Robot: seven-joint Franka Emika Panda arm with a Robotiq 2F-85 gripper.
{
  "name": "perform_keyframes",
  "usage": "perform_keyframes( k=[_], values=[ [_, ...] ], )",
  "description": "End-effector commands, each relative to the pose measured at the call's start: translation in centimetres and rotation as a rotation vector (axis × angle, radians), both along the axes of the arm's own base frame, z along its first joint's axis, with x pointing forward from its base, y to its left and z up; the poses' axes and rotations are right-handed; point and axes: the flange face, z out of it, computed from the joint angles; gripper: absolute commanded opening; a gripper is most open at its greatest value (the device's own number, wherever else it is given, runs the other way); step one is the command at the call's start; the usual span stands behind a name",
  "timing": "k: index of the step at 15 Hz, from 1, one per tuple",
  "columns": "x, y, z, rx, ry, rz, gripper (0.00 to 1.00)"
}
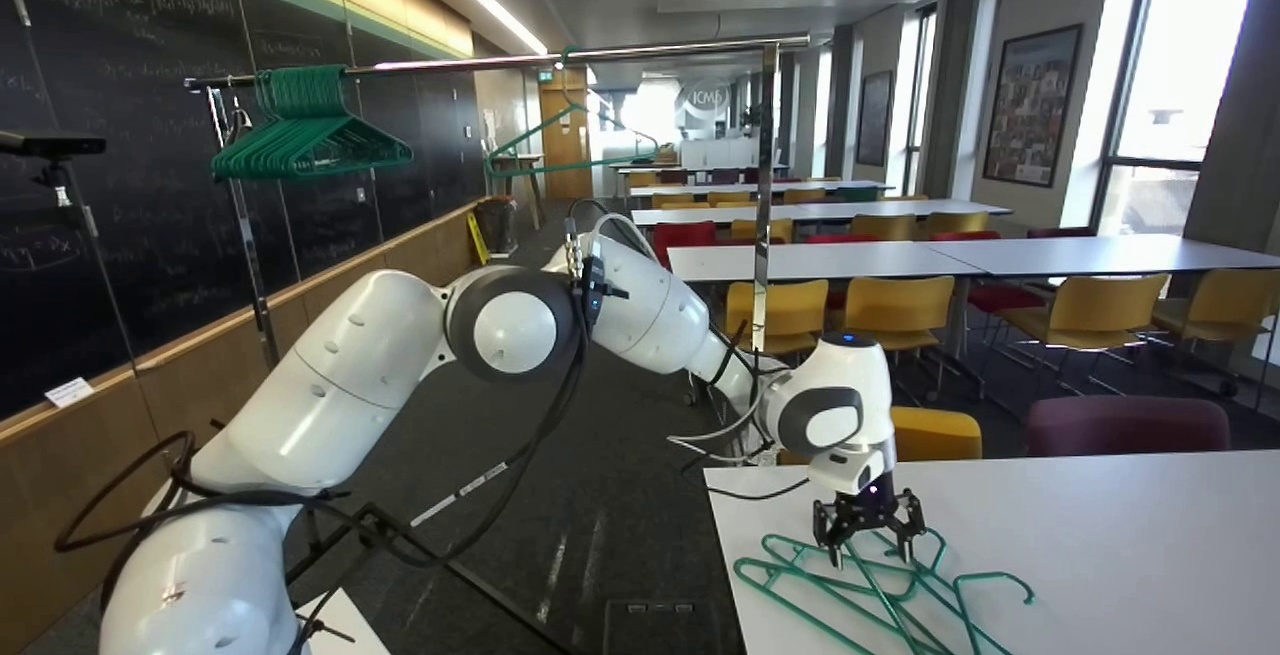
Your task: Put one green hanger from the table on the rail.
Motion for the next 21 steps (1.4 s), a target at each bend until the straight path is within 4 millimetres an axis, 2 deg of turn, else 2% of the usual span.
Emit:
perform_keyframes(
  k=[1, 6, 19, 20, 21],
  values=[
    [1.5, -1.5, -1.0, 0.025, 0.014, -0.04, 1.0],
    [2.5, -3.0, -2.8, 0.03, 0.032, -0.056, 1.0],
    [3.3, -5.1, -5.6, 0.042, 0.084, -0.068, 1.0],
    [3.4, -5.1, -5.7, 0.041, 0.084, -0.067, 0.94],
    [3.5, -5.1, -6.0, 0.042, 0.087, -0.065, 0.82]
  ],
)
